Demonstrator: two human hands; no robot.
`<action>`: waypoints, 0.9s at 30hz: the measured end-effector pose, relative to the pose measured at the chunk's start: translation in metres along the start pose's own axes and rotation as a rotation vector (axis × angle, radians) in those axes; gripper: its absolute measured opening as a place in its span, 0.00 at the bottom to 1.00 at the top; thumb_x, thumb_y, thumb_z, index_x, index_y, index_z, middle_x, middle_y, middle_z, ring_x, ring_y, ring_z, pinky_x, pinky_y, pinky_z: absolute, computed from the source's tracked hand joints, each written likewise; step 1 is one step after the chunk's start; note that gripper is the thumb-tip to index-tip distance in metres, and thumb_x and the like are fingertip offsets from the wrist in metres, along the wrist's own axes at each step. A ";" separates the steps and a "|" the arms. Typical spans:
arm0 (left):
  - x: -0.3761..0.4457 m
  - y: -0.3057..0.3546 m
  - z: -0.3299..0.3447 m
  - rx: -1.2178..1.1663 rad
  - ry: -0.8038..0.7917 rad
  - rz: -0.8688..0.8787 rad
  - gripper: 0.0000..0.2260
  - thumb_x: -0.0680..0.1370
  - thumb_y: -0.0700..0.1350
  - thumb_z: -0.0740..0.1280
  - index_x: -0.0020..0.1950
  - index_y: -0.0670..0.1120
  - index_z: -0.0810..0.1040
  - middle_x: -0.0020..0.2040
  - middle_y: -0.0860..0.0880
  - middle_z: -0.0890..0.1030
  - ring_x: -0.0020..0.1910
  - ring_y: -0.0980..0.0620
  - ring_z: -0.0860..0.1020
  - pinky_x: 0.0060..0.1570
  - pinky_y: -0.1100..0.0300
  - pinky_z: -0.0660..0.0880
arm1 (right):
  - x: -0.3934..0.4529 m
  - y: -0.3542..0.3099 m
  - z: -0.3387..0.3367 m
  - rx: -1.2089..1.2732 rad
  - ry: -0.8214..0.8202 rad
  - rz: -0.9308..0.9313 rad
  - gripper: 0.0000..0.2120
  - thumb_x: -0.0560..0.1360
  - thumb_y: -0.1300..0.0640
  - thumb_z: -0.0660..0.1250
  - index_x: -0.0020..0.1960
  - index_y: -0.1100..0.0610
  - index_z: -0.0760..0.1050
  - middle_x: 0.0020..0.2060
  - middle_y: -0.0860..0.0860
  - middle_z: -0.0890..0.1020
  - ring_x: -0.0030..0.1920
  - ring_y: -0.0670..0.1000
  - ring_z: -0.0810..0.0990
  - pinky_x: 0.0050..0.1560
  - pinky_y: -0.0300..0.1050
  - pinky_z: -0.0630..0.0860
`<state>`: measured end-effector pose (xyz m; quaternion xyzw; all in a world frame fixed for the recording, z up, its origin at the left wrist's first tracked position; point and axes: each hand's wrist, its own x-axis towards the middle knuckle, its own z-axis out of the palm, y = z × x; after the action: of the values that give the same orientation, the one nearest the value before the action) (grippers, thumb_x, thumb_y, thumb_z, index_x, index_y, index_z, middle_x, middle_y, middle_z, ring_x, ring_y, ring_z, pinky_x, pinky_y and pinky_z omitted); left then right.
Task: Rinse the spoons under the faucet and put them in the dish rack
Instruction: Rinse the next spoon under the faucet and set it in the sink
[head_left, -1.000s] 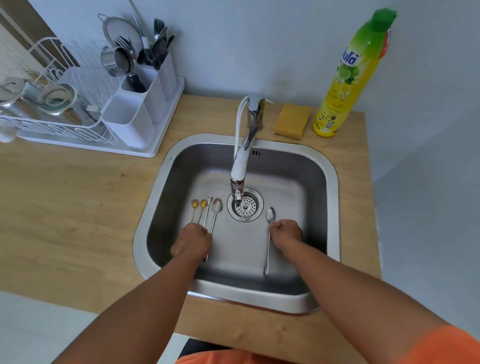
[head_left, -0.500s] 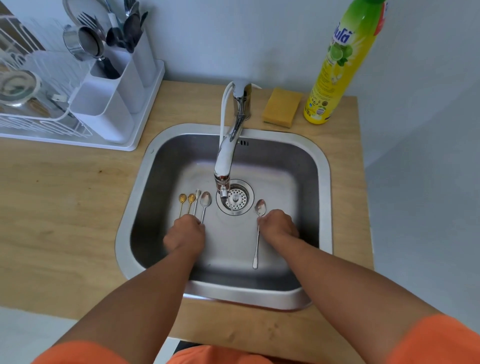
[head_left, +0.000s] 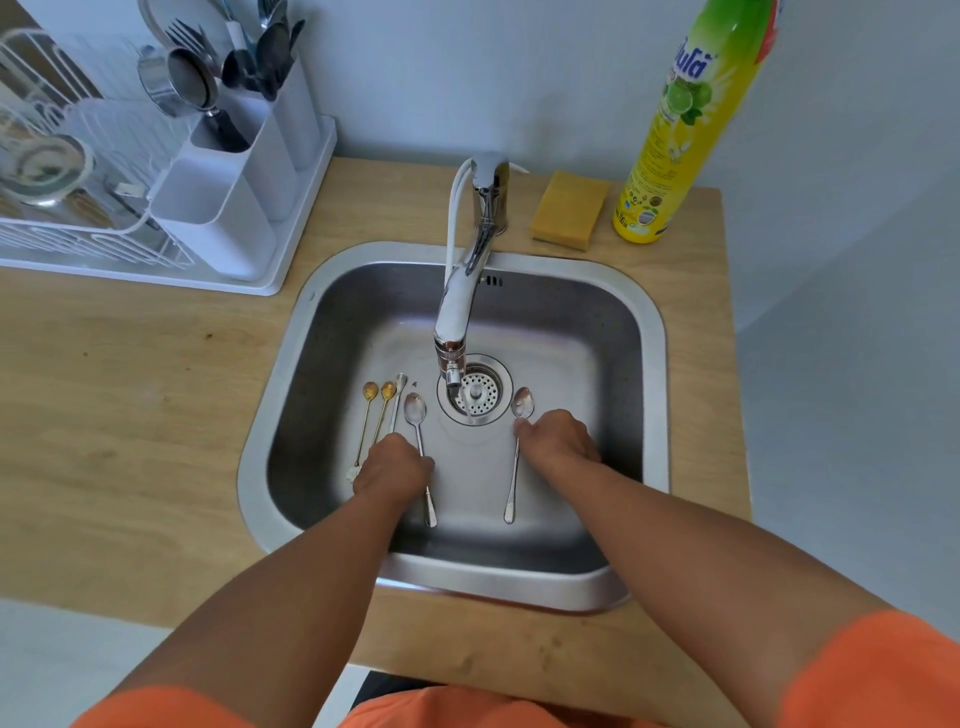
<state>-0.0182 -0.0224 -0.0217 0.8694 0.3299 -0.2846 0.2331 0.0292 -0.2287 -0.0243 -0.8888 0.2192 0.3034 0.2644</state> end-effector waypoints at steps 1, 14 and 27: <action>0.000 0.000 0.001 -0.043 -0.024 -0.015 0.09 0.76 0.49 0.71 0.48 0.43 0.82 0.47 0.44 0.83 0.44 0.43 0.80 0.43 0.54 0.76 | -0.002 0.000 -0.001 0.004 0.005 -0.014 0.22 0.78 0.38 0.62 0.56 0.55 0.81 0.57 0.55 0.84 0.56 0.61 0.82 0.46 0.46 0.73; -0.032 0.013 -0.027 -0.516 -0.537 -0.038 0.07 0.78 0.48 0.73 0.49 0.44 0.84 0.37 0.50 0.81 0.33 0.55 0.74 0.29 0.62 0.70 | -0.030 -0.032 0.002 0.332 -0.420 -0.146 0.10 0.77 0.49 0.70 0.52 0.54 0.84 0.42 0.47 0.85 0.33 0.47 0.73 0.32 0.38 0.66; -0.038 0.039 -0.029 -0.715 -0.056 0.132 0.03 0.79 0.50 0.71 0.50 0.52 0.83 0.47 0.51 0.85 0.41 0.52 0.79 0.41 0.56 0.74 | -0.033 -0.041 -0.003 0.268 -0.236 -0.363 0.10 0.74 0.52 0.74 0.37 0.56 0.85 0.33 0.46 0.81 0.38 0.49 0.80 0.49 0.48 0.80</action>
<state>-0.0045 -0.0485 0.0330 0.7443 0.3452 -0.1592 0.5491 0.0294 -0.1913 0.0132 -0.8290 0.0619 0.3207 0.4539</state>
